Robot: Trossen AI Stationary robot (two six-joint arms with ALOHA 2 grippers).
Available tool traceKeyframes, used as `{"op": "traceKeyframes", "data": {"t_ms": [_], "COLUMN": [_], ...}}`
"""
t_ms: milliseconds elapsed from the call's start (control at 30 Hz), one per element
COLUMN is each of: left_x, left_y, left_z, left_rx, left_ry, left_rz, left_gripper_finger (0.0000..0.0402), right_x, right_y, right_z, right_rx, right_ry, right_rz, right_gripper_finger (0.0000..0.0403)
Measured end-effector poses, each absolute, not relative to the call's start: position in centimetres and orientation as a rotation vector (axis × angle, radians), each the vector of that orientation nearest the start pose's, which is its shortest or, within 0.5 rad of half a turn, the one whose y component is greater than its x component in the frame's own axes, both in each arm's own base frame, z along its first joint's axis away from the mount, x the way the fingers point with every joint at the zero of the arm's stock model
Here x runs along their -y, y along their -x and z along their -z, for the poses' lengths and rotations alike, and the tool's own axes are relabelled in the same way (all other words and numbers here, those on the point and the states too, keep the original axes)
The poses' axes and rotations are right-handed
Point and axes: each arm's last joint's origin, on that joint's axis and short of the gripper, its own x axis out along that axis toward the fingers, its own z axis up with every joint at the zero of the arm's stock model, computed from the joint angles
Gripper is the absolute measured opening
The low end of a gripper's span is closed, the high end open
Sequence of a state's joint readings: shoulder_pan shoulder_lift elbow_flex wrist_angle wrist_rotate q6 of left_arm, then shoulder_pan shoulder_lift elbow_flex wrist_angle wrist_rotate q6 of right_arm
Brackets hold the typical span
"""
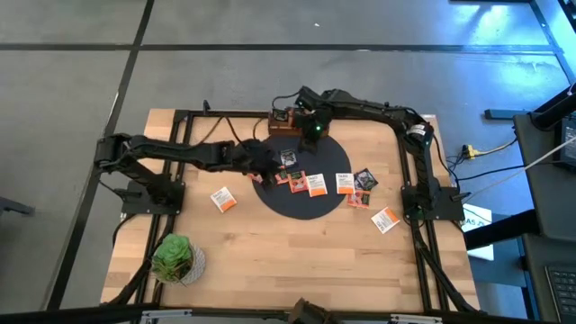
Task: Pick & Place Tea
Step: Put the orange tea bag into the middle section of the wooden organizer
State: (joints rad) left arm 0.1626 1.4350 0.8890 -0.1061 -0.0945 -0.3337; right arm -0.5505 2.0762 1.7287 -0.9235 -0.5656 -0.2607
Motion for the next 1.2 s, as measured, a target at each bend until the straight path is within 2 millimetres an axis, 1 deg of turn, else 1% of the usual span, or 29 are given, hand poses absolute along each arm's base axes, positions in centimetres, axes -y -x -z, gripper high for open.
{"op": "traceKeyframes", "data": {"t_ms": [133, 200, 300, 400, 467, 567, 600, 700, 767, 867, 1000, 1100, 1200], "left_x": [-4.0, -3.4, -2.6, -1.8, -1.3, -0.7, -0.5, -0.3, -0.5, -1.0, -1.5, -1.8, -2.0], "left_y": [-31.3, -32.1, -33.2, -33.7, -33.9, -33.8, -33.9, -33.9, -34.1, -34.4, -34.8, -35.2, -35.5], "left_z": [-21.8, -20.8, -19.5, -18.5, -18.2, -18.1, -18.2, -18.2, -17.8, -16.8, -15.0, -13.9, -12.8], "left_rx": [-0.590, -0.590, -0.582, -0.586, -0.589, -0.588, -0.582, -0.571, -0.568, -0.588, -0.626, -0.623, -0.629], "left_ry": [0.349, 0.344, 0.358, 0.389, 0.399, 0.399, 0.392, 0.369, 0.365, 0.367, 0.374, 0.383, 0.385], "left_rz": [-0.315, -0.295, -0.273, -0.261, -0.261, -0.284, -0.294, -0.320, -0.341, -0.357, -0.371, -0.379, -0.386], "left_gripper_finger": [0.0095, 0.0095, 0.0095, 0.0095, 0.0095, 0.0095, 0.0095, 0.0095, 0.0095, 0.0095, 0.0095, 0.0095, 0.0095], "right_x": [19.6, 18.7, 17.6, 16.5, 15.8, 14.6, 14.0, 12.9, 12.4, 12.1, 11.9, 11.9, 12.0], "right_y": [-37.5, -37.6, -37.6, -37.1, -36.2, -33.4, -32.2, -29.7, -28.7, -28.1, -28.0, -28.3, -28.7], "right_z": [-21.7, -21.5, -21.4, -21.4, -21.5, -21.8, -21.9, -22.5, -22.8, -22.5, -21.6, -20.8, -20.1], "right_rx": [-1.153, -1.209, -1.265, -1.291, -1.257, -1.154, -1.110, -0.948, -0.830, -0.718, -0.702, -0.728, -0.739], "right_ry": [-0.414, -0.400, -0.420, -0.443, -0.445, -0.436, -0.425, -0.401, -0.394, -0.432, -0.483, -0.503, -0.525], "right_rz": [-0.063, -0.027, -0.058, -0.095, -0.050, 0.027, 0.040, 0.077, 0.096, 0.116, 0.094, 0.094, 0.117], "right_gripper_finger": [0.0084, 0.0084, 0.0084, 0.0084, 0.0084, 0.0084, 0.0084, 0.0084, 0.0084, 0.0084, 0.0087, 0.0106, 0.0136]}}
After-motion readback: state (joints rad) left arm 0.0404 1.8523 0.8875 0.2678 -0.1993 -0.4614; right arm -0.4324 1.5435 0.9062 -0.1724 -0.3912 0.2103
